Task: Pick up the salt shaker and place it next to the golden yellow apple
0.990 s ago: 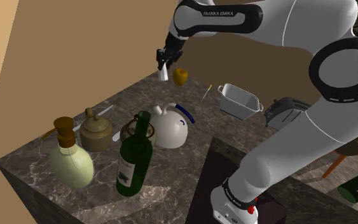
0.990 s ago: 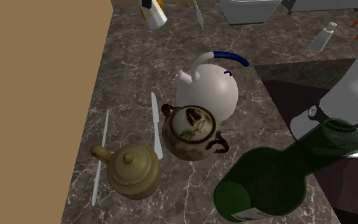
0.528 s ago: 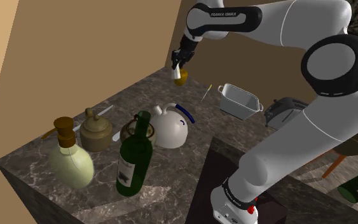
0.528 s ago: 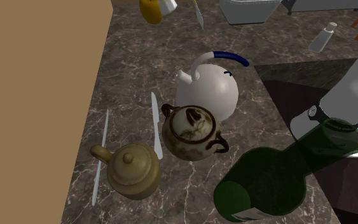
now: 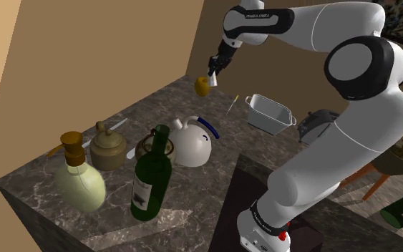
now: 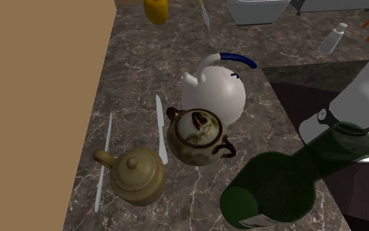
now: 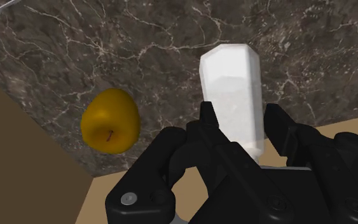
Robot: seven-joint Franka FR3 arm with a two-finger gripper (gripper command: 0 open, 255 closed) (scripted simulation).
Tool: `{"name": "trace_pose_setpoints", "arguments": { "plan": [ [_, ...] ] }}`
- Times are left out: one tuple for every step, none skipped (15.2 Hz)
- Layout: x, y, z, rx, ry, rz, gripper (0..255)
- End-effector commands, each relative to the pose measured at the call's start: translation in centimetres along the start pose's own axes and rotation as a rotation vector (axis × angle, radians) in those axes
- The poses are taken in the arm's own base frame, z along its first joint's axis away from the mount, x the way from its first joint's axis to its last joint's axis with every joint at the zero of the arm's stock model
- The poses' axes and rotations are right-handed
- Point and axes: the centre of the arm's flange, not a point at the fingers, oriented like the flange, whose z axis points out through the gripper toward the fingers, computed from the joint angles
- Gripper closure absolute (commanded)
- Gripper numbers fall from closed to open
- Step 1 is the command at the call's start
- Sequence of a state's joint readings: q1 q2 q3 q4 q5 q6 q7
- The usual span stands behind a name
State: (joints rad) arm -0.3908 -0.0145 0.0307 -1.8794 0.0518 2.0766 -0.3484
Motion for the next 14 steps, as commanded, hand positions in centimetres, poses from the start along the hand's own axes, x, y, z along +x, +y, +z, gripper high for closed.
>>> {"name": "trace_pose_setpoints", "arguments": {
  "plan": [
    [0.2,2.9,0.0,0.0,0.0,-0.001,255],
    [0.2,4.2,0.1,0.0,0.0,-0.001,255],
    [0.3,5.6,0.1,0.0,0.0,-0.001,255],
    [0.3,6.9,0.2,0.0,0.0,-0.001,255],
    [0.3,8.2,0.2,0.0,0.0,-0.001,255],
    [0.4,10.4,0.3,0.0,0.0,-0.001,255],
    [0.3,10.4,0.8,0.0,0.0,-0.001,255],
    [0.2,10.4,1.3,0.0,0.0,-0.001,255],
    [0.0,10.3,1.8,0.0,0.0,-0.001,255],
    [-0.1,10.3,2.3,0.0,0.0,-0.001,255],
    [-0.2,10.3,2.8,0.0,0.0,-0.001,255],
    [-0.3,10.3,3.4,0.0,0.0,-0.001,255],
    [-0.4,10.3,3.9,0.0,0.0,-0.001,255],
    [-0.5,10.3,4.4,0.0,0.0,-0.001,255]
  ]
}}
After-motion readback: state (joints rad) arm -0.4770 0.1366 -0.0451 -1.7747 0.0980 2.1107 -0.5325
